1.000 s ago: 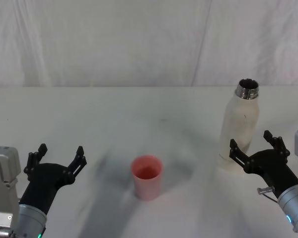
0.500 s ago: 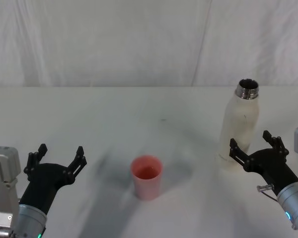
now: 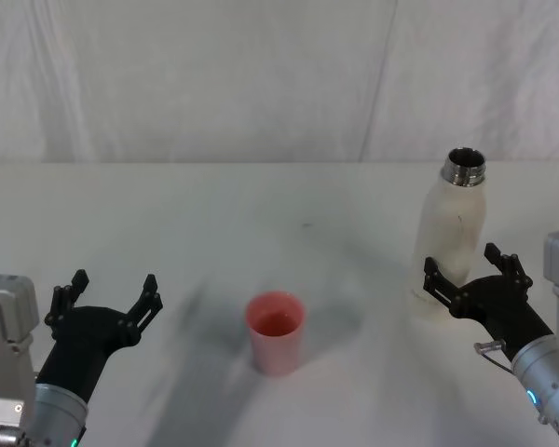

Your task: Grasp the thermos with one hand and pour water into the cup lid.

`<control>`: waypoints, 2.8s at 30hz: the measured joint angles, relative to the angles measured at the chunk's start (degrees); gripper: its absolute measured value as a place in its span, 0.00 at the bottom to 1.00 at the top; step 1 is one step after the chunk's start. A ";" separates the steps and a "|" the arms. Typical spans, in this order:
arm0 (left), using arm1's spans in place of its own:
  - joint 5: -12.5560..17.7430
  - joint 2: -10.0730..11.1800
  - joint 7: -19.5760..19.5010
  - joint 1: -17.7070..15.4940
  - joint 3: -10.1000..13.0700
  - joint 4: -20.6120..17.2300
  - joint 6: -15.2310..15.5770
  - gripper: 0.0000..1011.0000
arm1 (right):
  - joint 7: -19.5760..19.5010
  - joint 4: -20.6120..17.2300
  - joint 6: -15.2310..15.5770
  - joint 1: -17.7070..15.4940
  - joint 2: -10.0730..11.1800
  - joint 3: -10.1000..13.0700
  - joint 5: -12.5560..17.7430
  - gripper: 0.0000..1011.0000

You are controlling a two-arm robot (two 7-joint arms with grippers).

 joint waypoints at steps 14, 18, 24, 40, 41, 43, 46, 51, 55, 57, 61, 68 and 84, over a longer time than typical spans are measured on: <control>0.00 0.00 0.00 0.00 0.00 0.00 0.00 0.99 | 0.23 3.87 -0.41 2.96 -0.69 -0.61 0.99 0.99; 0.00 0.00 0.00 0.00 0.00 0.00 0.00 0.99 | 0.23 5.19 -0.28 3.90 -1.04 -0.76 1.44 0.99; 0.00 0.00 0.00 0.00 0.00 0.00 0.00 0.99 | 0.23 6.17 -0.12 4.71 -1.25 -0.93 1.86 0.99; 0.00 0.00 0.00 0.00 0.00 0.00 0.00 0.99 | 0.18 6.74 -0.03 5.17 -1.44 -0.98 2.14 0.99; 0.00 0.00 0.00 0.00 0.00 0.00 0.00 0.99 | 0.18 6.74 -0.03 5.16 -1.43 -0.97 2.13 0.99; 0.00 0.00 0.00 0.00 0.00 0.00 0.00 0.99 | 0.17 6.71 -0.03 5.15 -1.43 -0.96 2.12 0.99; 0.00 0.00 0.00 0.00 0.00 0.00 0.00 0.99 | 0.16 6.67 -0.04 5.14 -1.42 -0.94 2.11 0.99; 0.00 0.00 0.00 0.00 0.00 0.00 0.00 0.99 | 0.15 6.64 -0.04 5.12 -1.40 -0.93 2.09 0.95; 0.00 0.00 0.00 0.00 0.00 0.00 0.00 0.99 | 0.15 6.61 -0.05 5.10 -1.39 -0.93 2.08 0.94; 0.00 0.00 0.00 0.00 0.00 0.00 0.00 0.99 | 0.15 6.60 -0.05 5.09 -1.38 -0.93 2.07 0.94; 0.00 0.00 0.00 0.00 0.00 0.00 0.00 0.99 | 0.15 6.58 -0.04 5.07 -1.38 -0.93 2.06 0.94; 0.00 0.00 0.00 0.00 0.00 0.00 0.00 0.99 | 0.15 6.56 -0.04 5.06 -1.37 -0.93 2.02 0.94; 0.00 0.00 0.00 0.00 0.00 0.00 0.00 0.99 | 0.15 6.56 -0.03 5.07 -1.37 -0.93 2.03 0.94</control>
